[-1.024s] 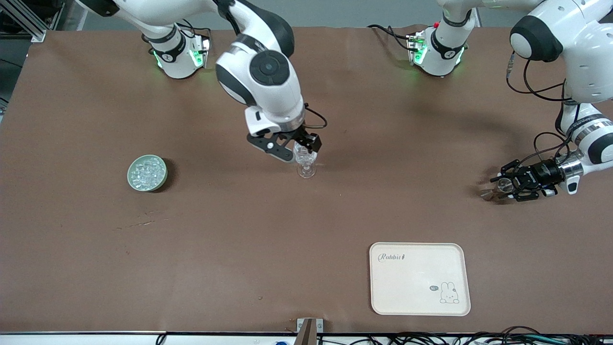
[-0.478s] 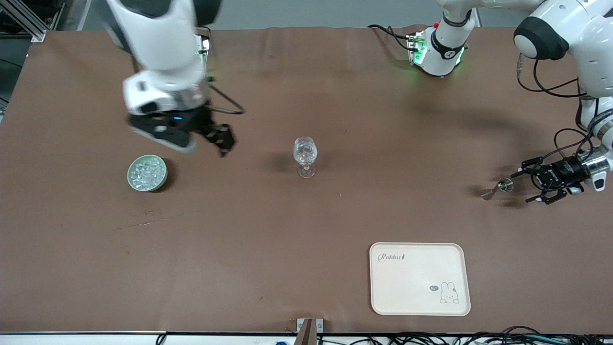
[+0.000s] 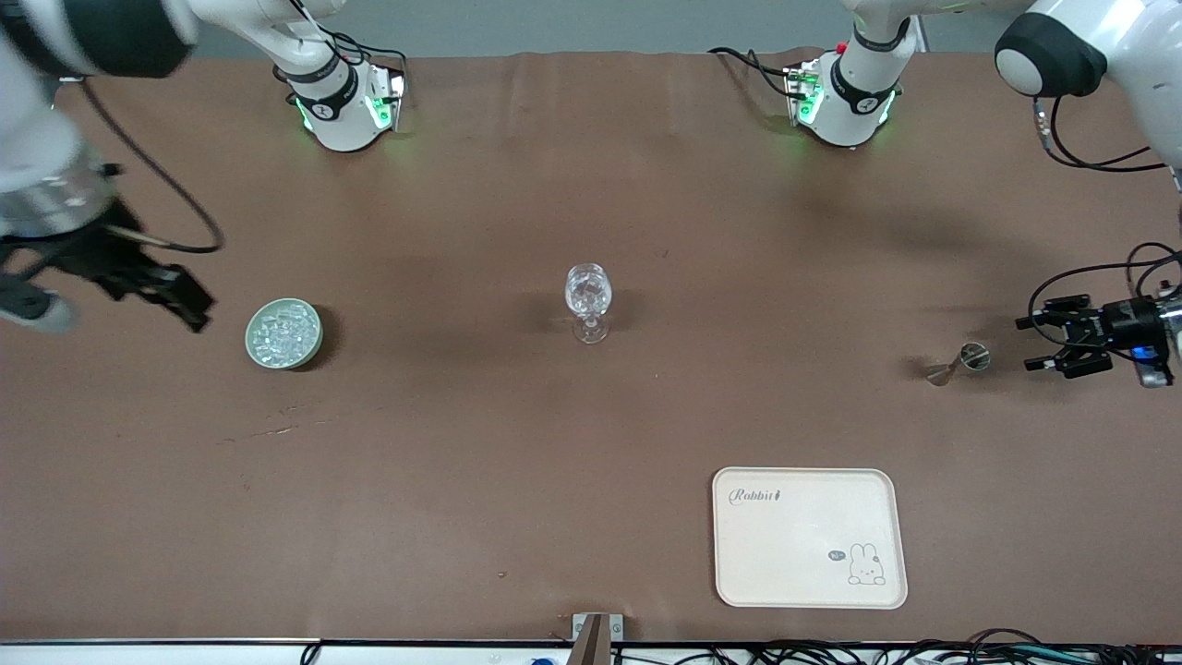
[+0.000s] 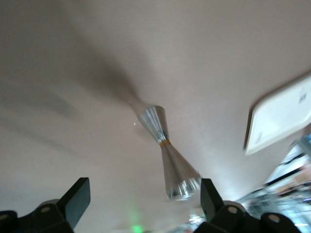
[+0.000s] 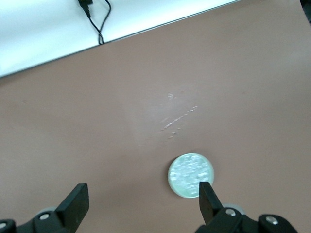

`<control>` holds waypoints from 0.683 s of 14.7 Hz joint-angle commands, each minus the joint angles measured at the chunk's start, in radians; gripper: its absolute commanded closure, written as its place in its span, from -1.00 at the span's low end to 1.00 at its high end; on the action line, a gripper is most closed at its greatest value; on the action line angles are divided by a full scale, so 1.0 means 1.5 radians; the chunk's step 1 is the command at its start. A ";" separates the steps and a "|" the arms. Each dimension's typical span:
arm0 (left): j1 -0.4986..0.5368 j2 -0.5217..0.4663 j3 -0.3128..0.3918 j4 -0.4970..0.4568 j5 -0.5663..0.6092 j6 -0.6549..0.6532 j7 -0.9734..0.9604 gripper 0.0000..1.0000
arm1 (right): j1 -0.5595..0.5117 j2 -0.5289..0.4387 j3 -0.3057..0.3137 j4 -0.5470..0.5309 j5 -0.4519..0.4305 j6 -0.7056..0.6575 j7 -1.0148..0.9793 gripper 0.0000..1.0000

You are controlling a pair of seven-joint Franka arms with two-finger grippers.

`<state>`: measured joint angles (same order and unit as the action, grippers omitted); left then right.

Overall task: Pour wine and add ice with both arms
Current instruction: 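Release the jigger on the table with the left gripper while the right gripper retracts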

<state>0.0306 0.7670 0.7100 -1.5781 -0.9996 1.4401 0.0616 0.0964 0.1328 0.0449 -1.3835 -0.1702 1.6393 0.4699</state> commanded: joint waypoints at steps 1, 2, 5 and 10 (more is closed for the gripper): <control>-0.026 -0.067 -0.013 0.025 0.108 0.008 0.150 -1.00 | -0.005 -0.038 -0.075 -0.030 0.051 -0.011 -0.121 -1.00; -0.038 -0.102 -0.035 0.025 0.153 0.043 0.188 -1.00 | -0.016 -0.040 -0.088 -0.030 0.064 -0.012 -0.172 -1.00; -0.040 -0.207 -0.159 0.021 0.363 0.139 0.194 -1.00 | -0.033 -0.044 -0.139 -0.029 0.112 -0.056 -0.255 -1.00; -0.033 -0.321 -0.337 0.035 0.506 0.206 0.197 -1.00 | -0.036 -0.050 -0.155 -0.035 0.113 -0.062 -0.251 -1.00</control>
<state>-0.0305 0.3384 0.2756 -1.5154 -0.2724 1.7225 0.3251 0.0445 0.0967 -0.1959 -1.3884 -0.0161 1.5440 0.0880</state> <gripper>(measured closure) 0.000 0.000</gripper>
